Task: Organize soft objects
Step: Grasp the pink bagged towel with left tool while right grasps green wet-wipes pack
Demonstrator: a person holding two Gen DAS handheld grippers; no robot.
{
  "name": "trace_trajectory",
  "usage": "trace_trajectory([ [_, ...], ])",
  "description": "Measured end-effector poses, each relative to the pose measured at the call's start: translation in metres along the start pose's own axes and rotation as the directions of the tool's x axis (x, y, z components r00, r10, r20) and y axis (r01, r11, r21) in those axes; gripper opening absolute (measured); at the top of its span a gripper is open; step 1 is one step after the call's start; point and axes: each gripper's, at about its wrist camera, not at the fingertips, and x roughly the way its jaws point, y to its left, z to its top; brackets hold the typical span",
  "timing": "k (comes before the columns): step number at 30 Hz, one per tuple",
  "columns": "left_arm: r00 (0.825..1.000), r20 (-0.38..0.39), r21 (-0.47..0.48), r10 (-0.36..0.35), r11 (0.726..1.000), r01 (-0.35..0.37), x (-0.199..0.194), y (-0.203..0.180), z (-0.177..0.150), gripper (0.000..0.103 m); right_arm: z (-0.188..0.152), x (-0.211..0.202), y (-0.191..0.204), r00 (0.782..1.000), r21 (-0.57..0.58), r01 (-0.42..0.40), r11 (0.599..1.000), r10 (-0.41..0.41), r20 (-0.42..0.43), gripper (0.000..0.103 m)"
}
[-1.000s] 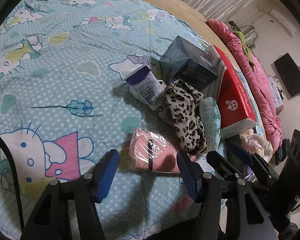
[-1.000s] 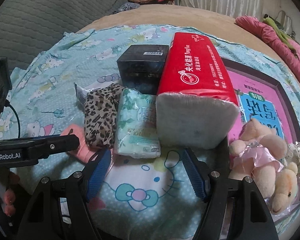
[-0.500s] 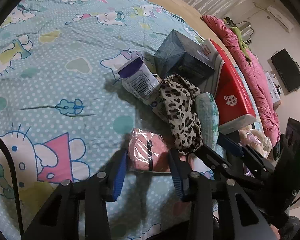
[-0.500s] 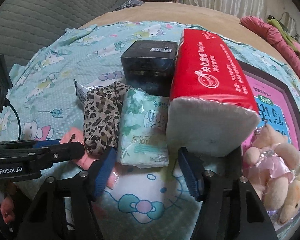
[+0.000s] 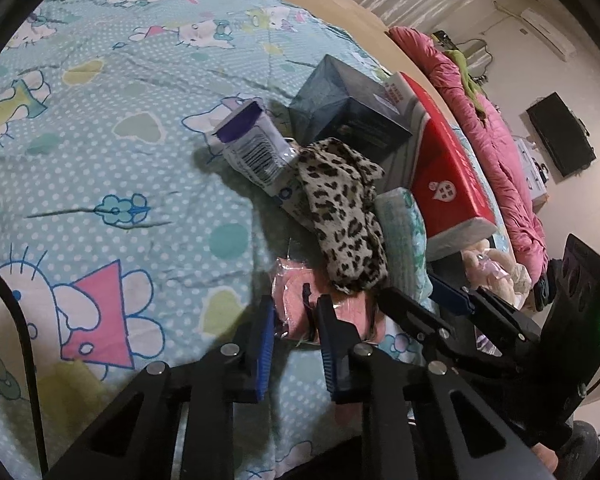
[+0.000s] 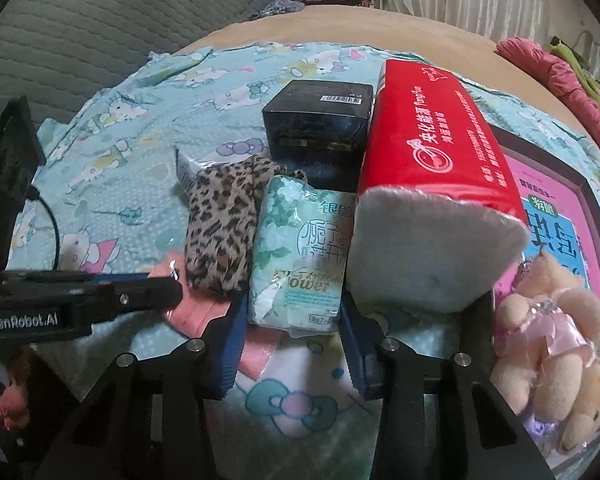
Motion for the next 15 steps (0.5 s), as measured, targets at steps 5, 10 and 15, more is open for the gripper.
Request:
trace_trajectory([
  [5, 1.000, -0.005, 0.020, -0.004, 1.000, 0.004, -0.005, -0.006, -0.007, 0.018, -0.010, -0.012, 0.001, 1.000, -0.018, -0.011, 1.000, 0.010, -0.006, 0.045],
  [10, 1.000, -0.021, 0.061, 0.001, 0.998, 0.001, -0.012, -0.019, -0.021, 0.017, -0.017, -0.020, 0.002, 1.000, -0.036, -0.012, 0.999, 0.012, -0.011, 0.045],
  [15, 0.999, -0.048, 0.091, -0.006, 0.996, 0.011, -0.009, -0.029, -0.031, 0.019, -0.023, -0.026, 0.002, 1.000, -0.050, -0.010, 0.999, 0.009, -0.013, 0.045],
])
